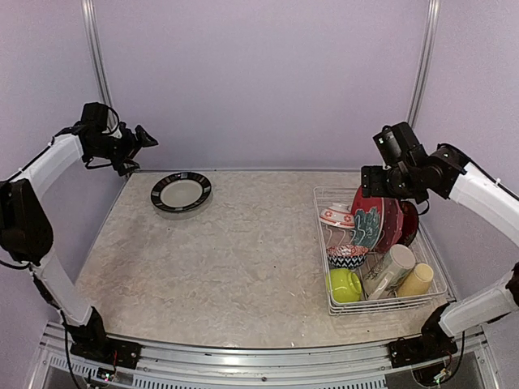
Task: Unload the mixed dishes from the dish rack
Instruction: Grab the plate from the dish rack.
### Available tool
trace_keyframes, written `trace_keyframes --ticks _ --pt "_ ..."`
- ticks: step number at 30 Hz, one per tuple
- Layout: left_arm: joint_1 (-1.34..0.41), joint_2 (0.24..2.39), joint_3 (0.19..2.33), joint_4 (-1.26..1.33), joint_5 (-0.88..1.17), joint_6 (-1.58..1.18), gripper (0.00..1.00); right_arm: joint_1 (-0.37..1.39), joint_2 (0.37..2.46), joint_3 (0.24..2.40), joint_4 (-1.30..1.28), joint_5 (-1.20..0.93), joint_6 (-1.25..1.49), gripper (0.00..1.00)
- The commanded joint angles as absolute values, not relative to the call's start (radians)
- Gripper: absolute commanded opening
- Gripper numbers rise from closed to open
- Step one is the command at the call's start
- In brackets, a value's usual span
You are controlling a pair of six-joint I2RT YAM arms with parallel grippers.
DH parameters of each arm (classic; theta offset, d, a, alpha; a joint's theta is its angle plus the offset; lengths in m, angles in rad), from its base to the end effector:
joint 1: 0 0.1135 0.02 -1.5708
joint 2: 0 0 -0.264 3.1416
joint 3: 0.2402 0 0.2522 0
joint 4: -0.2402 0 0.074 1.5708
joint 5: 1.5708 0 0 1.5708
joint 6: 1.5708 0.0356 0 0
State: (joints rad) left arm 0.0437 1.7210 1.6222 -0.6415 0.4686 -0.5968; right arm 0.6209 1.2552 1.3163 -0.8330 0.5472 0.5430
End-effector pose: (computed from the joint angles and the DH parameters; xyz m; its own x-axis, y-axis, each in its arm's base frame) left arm 0.3876 0.0009 0.3387 -0.7227 -0.5335 -0.4394 -0.1354 0.7328 -0.6669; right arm 0.2171 0.1325 0.3665 -0.5857 0.1236 -0.8010 0.1274 0.9901 0.0596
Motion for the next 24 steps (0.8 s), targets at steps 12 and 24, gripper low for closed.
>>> trace_keyframes --ticks 12,24 --pt "-0.070 1.546 1.574 -0.586 0.567 -0.597 0.99 0.557 1.521 1.347 -0.947 0.692 0.709 0.62" --pt "-0.061 1.543 1.558 -0.567 0.587 -0.608 0.99 0.553 1.607 1.366 -0.979 0.758 0.757 0.26"
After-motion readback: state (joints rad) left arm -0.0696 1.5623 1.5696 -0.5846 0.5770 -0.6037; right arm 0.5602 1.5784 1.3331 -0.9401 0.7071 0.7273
